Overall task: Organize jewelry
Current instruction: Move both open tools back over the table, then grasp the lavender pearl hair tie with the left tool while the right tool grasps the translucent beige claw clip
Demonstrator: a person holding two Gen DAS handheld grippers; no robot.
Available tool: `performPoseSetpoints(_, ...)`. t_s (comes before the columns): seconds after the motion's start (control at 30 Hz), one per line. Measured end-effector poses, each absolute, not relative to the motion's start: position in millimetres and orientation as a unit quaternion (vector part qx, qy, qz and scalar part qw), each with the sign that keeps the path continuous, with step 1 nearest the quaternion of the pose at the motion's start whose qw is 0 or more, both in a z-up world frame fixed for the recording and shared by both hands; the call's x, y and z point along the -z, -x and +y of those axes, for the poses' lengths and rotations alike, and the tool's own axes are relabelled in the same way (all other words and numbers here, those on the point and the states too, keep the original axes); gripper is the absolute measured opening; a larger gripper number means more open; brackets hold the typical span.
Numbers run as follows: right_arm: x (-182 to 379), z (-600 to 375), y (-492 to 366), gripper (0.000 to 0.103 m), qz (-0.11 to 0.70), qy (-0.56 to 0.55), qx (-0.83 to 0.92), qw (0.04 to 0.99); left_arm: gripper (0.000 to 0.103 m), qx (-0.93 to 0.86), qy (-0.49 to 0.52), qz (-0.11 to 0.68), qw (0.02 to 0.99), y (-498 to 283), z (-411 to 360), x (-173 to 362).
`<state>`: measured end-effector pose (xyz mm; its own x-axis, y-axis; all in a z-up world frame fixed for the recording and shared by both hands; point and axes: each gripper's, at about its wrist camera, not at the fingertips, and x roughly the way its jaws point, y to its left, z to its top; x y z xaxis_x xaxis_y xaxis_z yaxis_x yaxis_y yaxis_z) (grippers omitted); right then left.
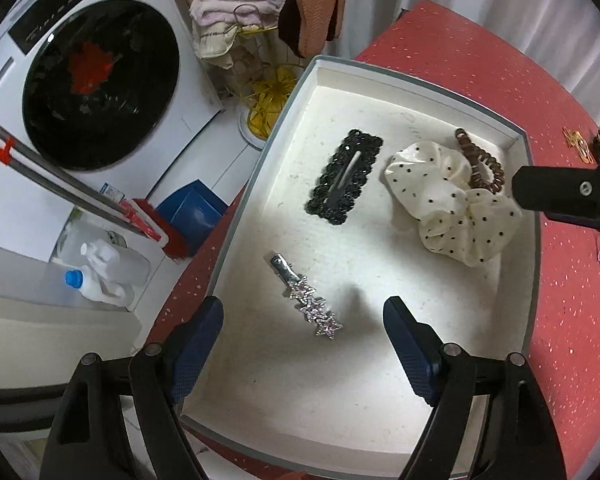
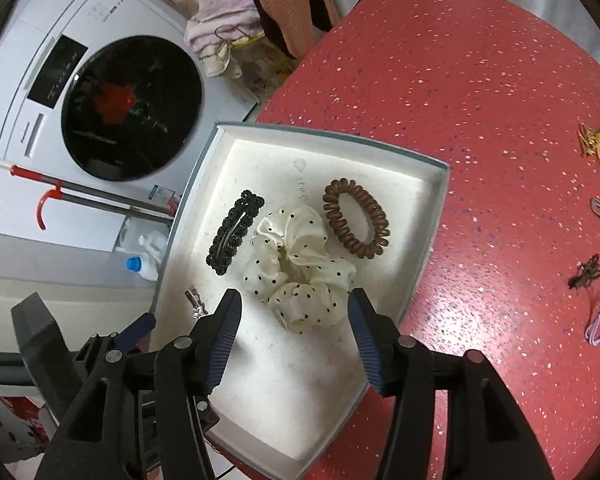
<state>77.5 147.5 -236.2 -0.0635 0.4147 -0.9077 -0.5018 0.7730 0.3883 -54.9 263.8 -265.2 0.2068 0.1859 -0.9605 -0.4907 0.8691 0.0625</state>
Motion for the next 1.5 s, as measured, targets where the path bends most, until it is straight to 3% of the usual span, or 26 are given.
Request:
performPoseSetpoints(0.07, 233, 140, -78, 0.065, 0.647, 0.027, -0.331, 0.687, 0.085, -0.217, 0.124, 0.59, 0.767, 54, 260, 263)
performPoseSetpoints(0.1, 231, 134, -78, 0.065, 0.647, 0.024, -0.328, 0.688, 0.103, -0.215, 0.123, 0.592, 0.767, 53, 258, 261)
performPoseSetpoints(0.17, 230, 124, -80, 0.066, 0.648, 0.016, -0.321, 0.691, 0.103, -0.214, 0.123, 0.587, 0.771, 52, 255, 254)
performPoseSetpoints(0.3, 226, 99, -84, 0.078, 0.649, -0.004, -0.301, 0.699, 0.103, -0.204, 0.117, 0.587, 0.774, 48, 248, 241)
performPoseSetpoints(0.87, 228, -52, -100, 0.087, 0.648, -0.094, -0.196, 0.73, 0.103, -0.117, 0.043, 0.589, 0.798, -15, 155, 197)
performPoseSetpoints(0.93, 228, -65, -101, 0.094, 0.646, -0.097, -0.187, 0.734, 0.103, -0.108, 0.044, 0.585, 0.803, -25, 141, 192)
performPoseSetpoints(0.97, 227, -71, -101, 0.103, 0.642, -0.098, -0.184, 0.737, 0.103, -0.103, 0.043, 0.583, 0.805, -28, 136, 191)
performPoseSetpoints(1.5, 238, -167, -126, 0.103, 0.641, -0.1, -0.112, 0.753, 0.103, -0.057, 0.041, 0.601, 0.796, -85, 57, 212)
